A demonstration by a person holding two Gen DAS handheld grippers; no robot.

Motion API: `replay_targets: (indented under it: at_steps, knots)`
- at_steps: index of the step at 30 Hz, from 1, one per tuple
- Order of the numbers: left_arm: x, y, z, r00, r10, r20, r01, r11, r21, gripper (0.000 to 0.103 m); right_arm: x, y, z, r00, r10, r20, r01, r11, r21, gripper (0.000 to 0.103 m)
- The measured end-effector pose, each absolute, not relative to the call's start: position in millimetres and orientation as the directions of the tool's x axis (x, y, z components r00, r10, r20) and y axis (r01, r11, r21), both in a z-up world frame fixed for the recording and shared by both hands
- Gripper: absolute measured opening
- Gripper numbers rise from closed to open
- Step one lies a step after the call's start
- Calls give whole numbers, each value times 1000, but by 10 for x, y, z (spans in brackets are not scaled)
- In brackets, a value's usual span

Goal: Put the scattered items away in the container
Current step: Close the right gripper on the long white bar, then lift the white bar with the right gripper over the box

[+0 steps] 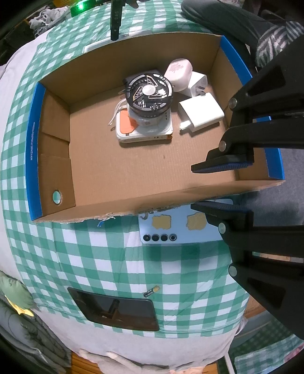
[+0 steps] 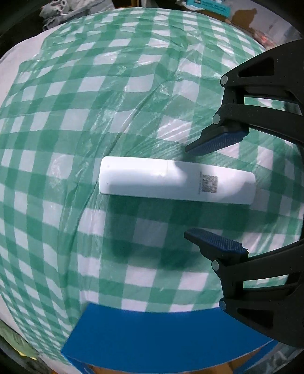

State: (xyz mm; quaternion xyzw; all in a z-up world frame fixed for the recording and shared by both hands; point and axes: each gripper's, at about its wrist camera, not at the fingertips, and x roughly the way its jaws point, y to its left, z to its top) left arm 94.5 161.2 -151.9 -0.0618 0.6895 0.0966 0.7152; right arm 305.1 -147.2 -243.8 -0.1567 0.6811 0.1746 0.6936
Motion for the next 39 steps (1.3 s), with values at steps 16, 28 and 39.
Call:
replay_targets:
  at_steps: [16,28,39]
  knots:
    - [944,1655,-1520,29,41,-999,-219,975,33,23,3159,-1460,-2835,-23,-9,-1000,-408,913,1,65]
    - [939,1639,-1525,30,48,-998,-213,976,40,26,2971,-1495,-2936,8,1,-1000,-405,914,-2,39]
    - [944,1636,-1528,30,48,-998,-213,976,40,26,2681,-1548,-2645,-14,24,-1000,-442,897,28,39]
